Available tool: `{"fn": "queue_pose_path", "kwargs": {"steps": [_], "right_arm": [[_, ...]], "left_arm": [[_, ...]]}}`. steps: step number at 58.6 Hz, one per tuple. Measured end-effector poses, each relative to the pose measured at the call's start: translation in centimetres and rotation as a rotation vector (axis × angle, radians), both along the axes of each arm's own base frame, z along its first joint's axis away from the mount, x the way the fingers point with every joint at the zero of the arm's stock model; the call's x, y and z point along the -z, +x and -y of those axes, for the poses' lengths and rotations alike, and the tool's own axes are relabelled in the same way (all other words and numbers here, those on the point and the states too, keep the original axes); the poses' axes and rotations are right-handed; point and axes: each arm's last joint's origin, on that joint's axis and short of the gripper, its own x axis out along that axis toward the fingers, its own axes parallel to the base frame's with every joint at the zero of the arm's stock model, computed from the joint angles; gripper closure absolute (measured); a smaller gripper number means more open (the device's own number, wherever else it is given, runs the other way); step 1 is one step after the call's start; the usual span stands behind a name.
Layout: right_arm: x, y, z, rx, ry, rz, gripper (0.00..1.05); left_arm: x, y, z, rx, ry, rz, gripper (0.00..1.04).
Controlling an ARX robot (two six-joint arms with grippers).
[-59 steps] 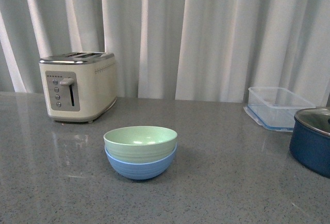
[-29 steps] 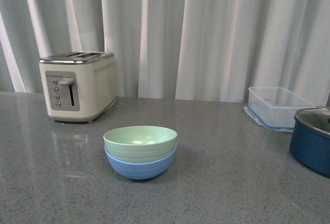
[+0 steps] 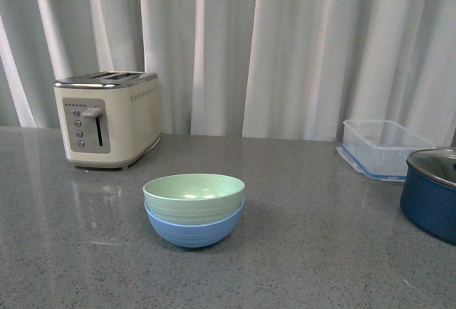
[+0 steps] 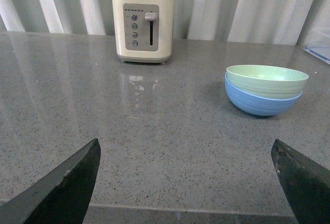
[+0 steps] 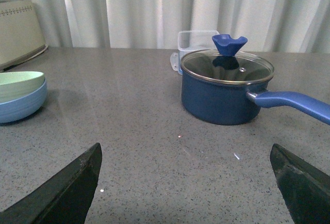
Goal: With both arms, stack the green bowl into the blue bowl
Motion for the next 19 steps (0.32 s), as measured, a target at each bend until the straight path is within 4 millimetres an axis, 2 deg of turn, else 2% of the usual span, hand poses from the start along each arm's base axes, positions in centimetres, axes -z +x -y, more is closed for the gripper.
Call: {"fn": "queue_pose_path", "kwargs": {"steps": [19], "right_arm": [[0.0, 0.0, 0.0, 0.0, 0.0, 0.0, 0.1]], "left_arm": [[0.0, 0.0, 0.0, 0.0, 0.0, 0.0, 0.07]]}}
